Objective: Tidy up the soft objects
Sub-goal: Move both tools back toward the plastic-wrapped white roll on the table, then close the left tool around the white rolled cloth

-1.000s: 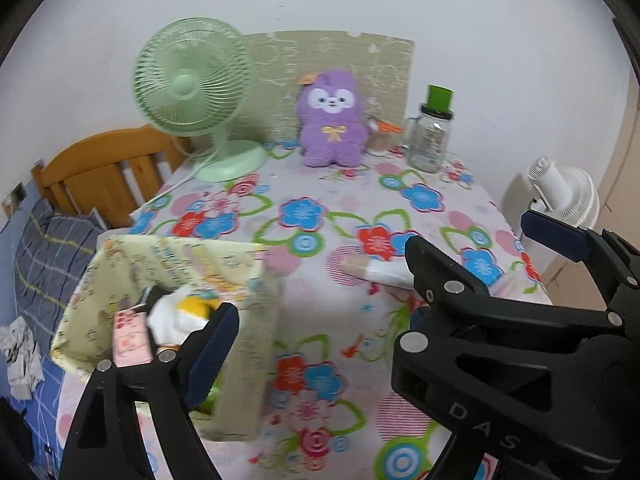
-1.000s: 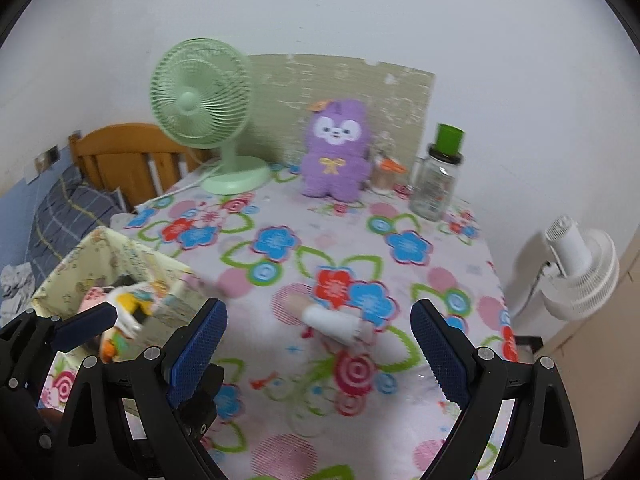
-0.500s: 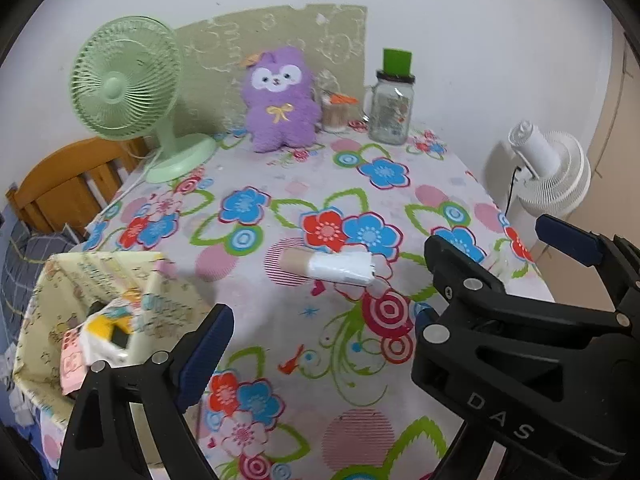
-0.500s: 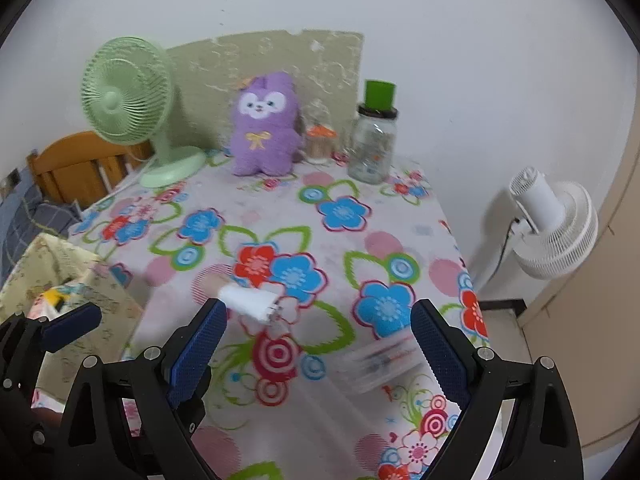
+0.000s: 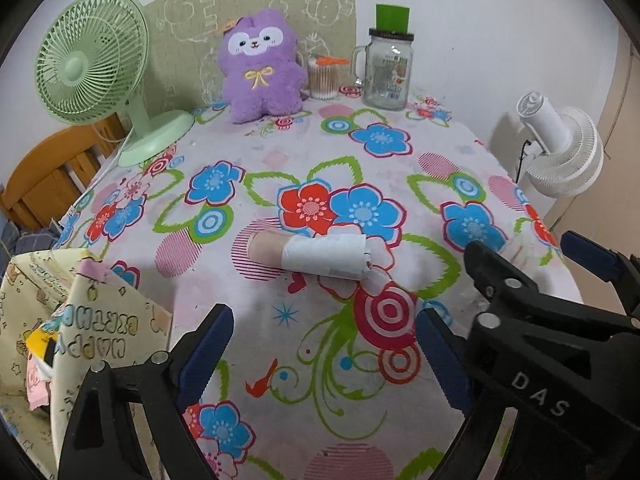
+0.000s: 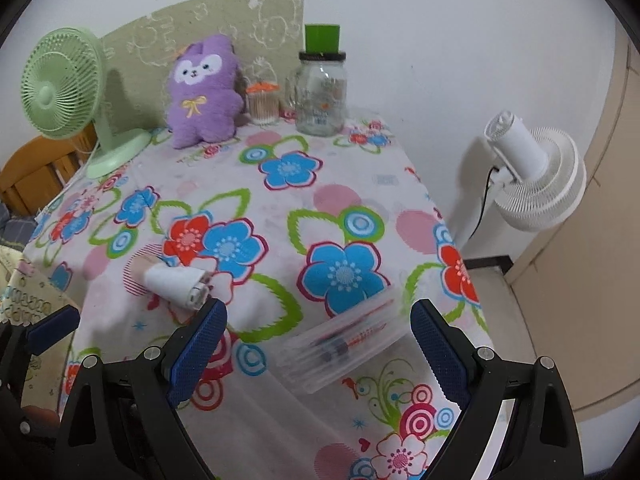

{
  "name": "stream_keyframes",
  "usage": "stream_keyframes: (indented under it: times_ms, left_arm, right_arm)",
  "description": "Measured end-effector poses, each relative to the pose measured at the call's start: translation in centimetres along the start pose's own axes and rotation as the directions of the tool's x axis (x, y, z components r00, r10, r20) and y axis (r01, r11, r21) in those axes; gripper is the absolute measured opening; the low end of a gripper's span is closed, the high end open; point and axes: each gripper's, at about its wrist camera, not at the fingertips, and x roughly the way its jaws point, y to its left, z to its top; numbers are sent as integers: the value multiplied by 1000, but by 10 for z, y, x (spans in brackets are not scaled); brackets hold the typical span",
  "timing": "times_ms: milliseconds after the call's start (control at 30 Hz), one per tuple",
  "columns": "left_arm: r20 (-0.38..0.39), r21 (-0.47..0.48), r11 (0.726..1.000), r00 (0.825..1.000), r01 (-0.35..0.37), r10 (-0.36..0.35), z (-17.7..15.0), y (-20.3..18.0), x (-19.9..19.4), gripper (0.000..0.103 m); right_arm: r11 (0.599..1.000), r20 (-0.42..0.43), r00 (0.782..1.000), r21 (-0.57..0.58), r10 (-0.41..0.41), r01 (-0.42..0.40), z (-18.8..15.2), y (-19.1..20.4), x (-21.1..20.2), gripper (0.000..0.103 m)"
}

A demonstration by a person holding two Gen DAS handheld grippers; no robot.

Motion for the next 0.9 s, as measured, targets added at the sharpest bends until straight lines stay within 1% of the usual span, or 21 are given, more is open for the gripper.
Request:
stream_keyframes:
  times_ms: [400, 667, 833, 900]
  left_arm:
    - [-40, 6, 1000, 999, 1, -1, 6, -2, 33, 94]
    - [-66, 36, 999, 998, -7, 9, 10, -8, 56, 93]
    - [-58, 42, 999, 998, -13, 15, 17, -9, 63, 94]
    - [-48, 51, 998, 998, -25, 28, 19, -10, 65, 94]
  right_arm:
    - [1000, -51, 999, 24, -8, 9, 2, -4, 29, 95]
    - [999, -102, 995, 45, 2, 2, -1, -6, 50, 95]
    - [998, -112, 994, 62, -9, 16, 1, -9, 59, 95]
    - [997, -118, 993, 68, -13, 22, 4, -10, 62, 95]
